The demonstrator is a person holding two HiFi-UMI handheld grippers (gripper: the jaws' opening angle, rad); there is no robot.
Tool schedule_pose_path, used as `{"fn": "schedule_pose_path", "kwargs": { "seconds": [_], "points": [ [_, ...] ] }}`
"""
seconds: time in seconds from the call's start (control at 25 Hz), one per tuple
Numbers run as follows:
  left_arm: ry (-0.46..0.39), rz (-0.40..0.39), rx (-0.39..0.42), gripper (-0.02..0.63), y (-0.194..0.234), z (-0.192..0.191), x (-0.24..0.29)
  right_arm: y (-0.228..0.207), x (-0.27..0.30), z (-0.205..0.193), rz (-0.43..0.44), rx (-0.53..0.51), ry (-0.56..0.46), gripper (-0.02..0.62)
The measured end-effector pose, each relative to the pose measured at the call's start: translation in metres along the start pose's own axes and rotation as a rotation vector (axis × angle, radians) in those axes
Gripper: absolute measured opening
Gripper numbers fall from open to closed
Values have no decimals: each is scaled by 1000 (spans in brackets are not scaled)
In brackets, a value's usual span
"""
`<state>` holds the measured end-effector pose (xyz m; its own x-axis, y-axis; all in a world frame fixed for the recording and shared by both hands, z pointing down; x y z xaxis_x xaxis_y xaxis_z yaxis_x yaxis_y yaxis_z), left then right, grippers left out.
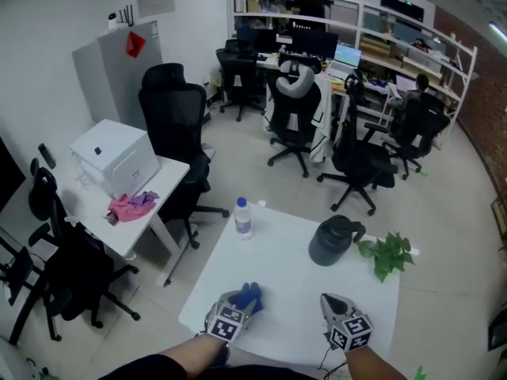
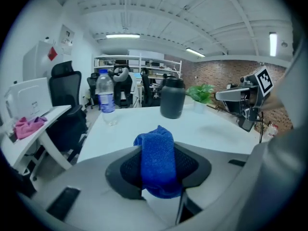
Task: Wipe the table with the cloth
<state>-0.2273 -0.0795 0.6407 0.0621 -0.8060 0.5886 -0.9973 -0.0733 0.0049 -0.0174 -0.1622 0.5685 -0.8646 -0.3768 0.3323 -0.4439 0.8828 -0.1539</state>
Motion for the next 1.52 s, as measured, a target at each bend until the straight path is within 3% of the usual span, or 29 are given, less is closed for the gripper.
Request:
{"fn": "schedule_pose_path", "kwargs": {
  "seconds": [0.2,0.4,0.68,0.84,1.04,1.2,1.24,1.36,1.44,1.48,1.52],
  "points": [
    [62,126,-87,138,94,-70,-46,77,97,5,161,-47,44,12],
    [113,208,-130,138,148,-130,-79,144,153,4,287,-82,88,12],
    [184,170,-126,140,151,-166,-72,187,181,-6,356,-118,147,12],
    [178,153,-65,140,154,-170,-61,188,187,-8,348,-120,157,12],
    [202,122,-80,154,149,-167,-60,176,173,-4,322,-110,150,12],
    [206,105,-144,321,146,-140,-67,157,148,6,294,-99,118,12],
    [175,104,-134,328,145,-122,-69,150,140,7,278,-92,109,12],
    [37,100,-119,328,138,-50,-69,118,110,11,212,-63,81,12],
    [-61,49,-110,325,120,1,-59,93,89,11,154,-42,60,12],
    [-110,6,-98,303,106,25,-51,79,77,11,120,-30,49,12],
    [-159,-43,-83,239,88,46,-41,64,66,10,84,-16,37,12]
  ]
}}
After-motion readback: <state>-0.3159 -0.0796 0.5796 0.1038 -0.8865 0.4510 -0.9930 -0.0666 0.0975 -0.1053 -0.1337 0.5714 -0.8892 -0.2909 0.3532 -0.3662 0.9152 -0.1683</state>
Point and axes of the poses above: the fingertips, and each gripper's own axes: x forward along the fingers, y to its left, z out of its top, the point moved 2 cm from there along -x, backward along the fingers, and after that the axes turned 7 degrees about z, right-handed, at the moved point
